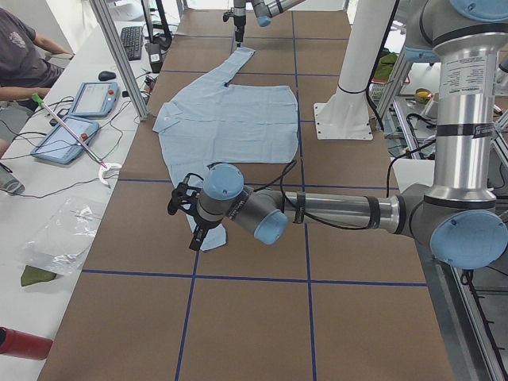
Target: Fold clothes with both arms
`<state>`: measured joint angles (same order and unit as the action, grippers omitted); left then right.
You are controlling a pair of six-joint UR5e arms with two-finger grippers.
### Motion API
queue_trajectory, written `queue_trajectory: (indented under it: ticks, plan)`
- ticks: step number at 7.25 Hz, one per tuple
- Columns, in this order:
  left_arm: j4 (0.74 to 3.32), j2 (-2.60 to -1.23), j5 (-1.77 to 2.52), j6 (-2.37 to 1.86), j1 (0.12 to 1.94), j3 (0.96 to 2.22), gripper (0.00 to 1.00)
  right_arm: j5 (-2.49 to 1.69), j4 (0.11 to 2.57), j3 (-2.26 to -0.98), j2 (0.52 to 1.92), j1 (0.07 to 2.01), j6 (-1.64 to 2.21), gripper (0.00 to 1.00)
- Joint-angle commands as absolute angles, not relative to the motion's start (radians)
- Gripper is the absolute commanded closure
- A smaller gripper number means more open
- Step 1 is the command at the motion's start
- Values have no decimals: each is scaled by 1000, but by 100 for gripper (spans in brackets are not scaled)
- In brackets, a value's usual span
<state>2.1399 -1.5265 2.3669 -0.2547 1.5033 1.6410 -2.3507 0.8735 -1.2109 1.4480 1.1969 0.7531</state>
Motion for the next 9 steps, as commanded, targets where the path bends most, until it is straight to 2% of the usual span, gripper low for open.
queue_trajectory:
  ticks: [1,3,6,9]
  plan:
    - [2140,-1526,2367,-255,1503,1640,0,-2350,874,-1207,1450,1197,755,62]
    - [2140,-1526,2365,-255,1503,1640,0,-2352,876,-1209,1445,1193,755,100]
    - [2140,-1526,2367,-255,1503,1638,0,-2414,880,-1242,1433,1193,776,100]
    - [2140,-1526,2367,-255,1503,1638,0,-2456,882,-1414,1424,1186,875,100]
